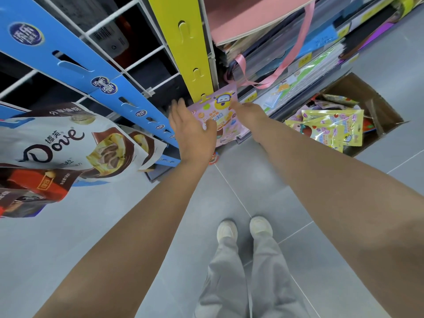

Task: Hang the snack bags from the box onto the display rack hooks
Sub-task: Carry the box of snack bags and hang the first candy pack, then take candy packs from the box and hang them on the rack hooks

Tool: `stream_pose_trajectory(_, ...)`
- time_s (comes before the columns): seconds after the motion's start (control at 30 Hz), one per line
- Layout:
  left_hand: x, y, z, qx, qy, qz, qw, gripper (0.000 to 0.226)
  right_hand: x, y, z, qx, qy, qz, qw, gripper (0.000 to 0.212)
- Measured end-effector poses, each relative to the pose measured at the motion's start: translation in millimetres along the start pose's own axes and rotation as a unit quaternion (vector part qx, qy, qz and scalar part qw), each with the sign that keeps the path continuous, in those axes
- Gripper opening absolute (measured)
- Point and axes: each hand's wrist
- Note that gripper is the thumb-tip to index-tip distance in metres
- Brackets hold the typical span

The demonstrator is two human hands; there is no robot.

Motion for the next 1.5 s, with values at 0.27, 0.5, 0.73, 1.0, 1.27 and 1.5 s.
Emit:
stream_pose_trajectory(0.27,-56,10,12,0.076,-0.038,0.071,0.994,0.072,-40,38,-32,0.013,-0.001,0.041,0.999,0.054)
stream_pose_trajectory(0.5,-68,64,87,0.093,-0.243,0.058,0.964,0.057,-35,99,-123,0.120,0.033,0.102,0.987,0.045)
stream_pose_trajectory(0.73,-70,136,195,0.155,-0.325,0.059,0.931,0.063,0,172,-240,0.221,0.064,0.154,0.961,0.045)
stream_pose_trajectory(1.0,-71,137,319,0.256,-0.391,0.079,0.881,0.069,64,257,-299,0.291,0.020,0.249,0.924,0.017)
stream_pose_trajectory(1.27,-22,91,418,0.304,-0.444,0.117,0.834,0.085,157,327,-264,0.327,0.017,0.303,0.895,0.031)
stream_pose_trajectory(1.5,5,45,481,0.382,-0.448,0.158,0.793,0.120,206,361,-240,0.310,-0.014,0.307,0.900,0.042)
Point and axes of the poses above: each hand's wrist, its own x-axis towards the middle knuckle, its own z-axis out of the palm, y = z × x, and after that the axes turned 3 degrees about y, right-handed
